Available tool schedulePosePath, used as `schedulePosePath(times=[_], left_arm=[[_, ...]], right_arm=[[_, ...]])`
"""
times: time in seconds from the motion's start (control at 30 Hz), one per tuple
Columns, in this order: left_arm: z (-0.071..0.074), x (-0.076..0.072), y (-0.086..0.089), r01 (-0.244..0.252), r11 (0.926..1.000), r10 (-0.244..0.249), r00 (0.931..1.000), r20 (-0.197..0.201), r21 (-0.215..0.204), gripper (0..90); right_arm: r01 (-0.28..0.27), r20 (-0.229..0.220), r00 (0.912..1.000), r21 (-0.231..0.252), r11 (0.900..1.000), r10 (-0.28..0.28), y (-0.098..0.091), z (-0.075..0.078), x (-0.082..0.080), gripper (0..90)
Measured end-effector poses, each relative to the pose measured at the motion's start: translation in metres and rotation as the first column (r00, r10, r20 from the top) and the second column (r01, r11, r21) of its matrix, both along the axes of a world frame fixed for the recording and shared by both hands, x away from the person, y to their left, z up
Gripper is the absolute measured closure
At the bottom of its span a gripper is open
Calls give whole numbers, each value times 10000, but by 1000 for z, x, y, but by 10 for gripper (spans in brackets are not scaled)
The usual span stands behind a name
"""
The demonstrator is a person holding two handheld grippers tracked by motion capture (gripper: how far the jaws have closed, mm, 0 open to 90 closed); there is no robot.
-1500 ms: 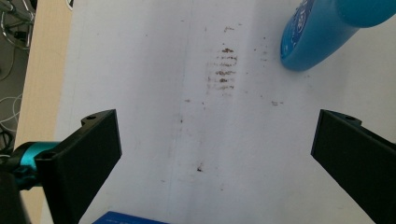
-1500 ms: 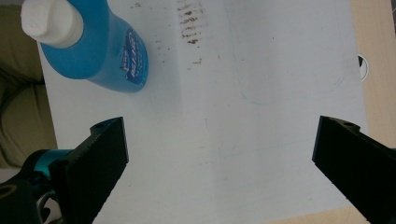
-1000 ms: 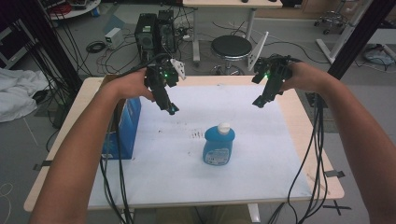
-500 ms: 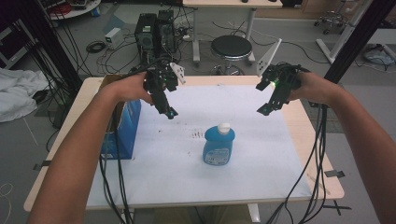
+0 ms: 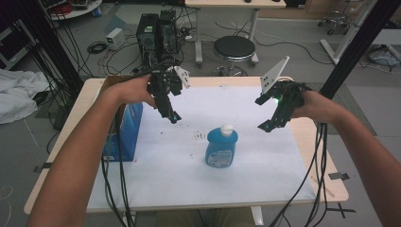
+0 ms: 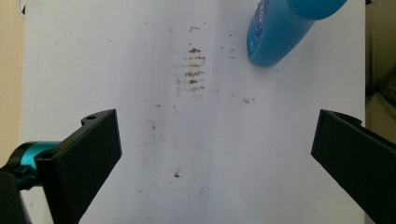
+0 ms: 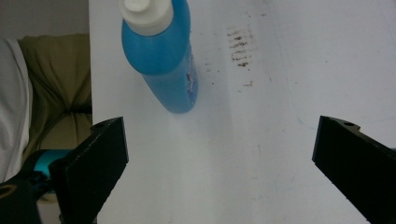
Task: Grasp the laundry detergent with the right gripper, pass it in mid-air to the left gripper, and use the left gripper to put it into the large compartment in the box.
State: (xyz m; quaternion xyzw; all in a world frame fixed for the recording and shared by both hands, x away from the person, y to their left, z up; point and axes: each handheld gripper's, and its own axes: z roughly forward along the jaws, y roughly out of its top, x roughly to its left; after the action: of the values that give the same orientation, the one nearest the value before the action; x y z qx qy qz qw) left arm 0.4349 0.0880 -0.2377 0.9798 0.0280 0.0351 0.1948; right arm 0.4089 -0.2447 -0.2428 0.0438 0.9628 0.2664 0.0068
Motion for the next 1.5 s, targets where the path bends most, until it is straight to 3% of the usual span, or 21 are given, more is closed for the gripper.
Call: schedulePosePath(times=[0.53,0.73,1.07,1.13,1.3,1.5], left_arm=[[-8,0,3,-84,10000,85,9999,-110,50,16],[-8,0,3,-99,10000,99,9999,-137,5,16],[-11,-2,3,-100,9999,100,9999,-122,-37,16],[-12,-2,3,-89,10000,89,9999,-132,-14,17],[-13,-2,3,-116,9999,117,9999,-123,37,16],[-14,-2,2,-136,9999,136,9999,-106,32,17]], right_arm=[[-37,-365,9993,960,9954,72,0,-30,-19,25],[47,-217,9998,1641,9864,-11,-2,-44,-30,25],[44,-172,9999,1950,9808,-10,-4,-57,-39,25],[150,-230,9997,2241,9745,-101,-7,-61,-41,25],[250,-342,9993,2387,9708,-173,-11,-68,-45,24],[391,-307,9990,2784,9597,-318,-13,-78,-50,25]])
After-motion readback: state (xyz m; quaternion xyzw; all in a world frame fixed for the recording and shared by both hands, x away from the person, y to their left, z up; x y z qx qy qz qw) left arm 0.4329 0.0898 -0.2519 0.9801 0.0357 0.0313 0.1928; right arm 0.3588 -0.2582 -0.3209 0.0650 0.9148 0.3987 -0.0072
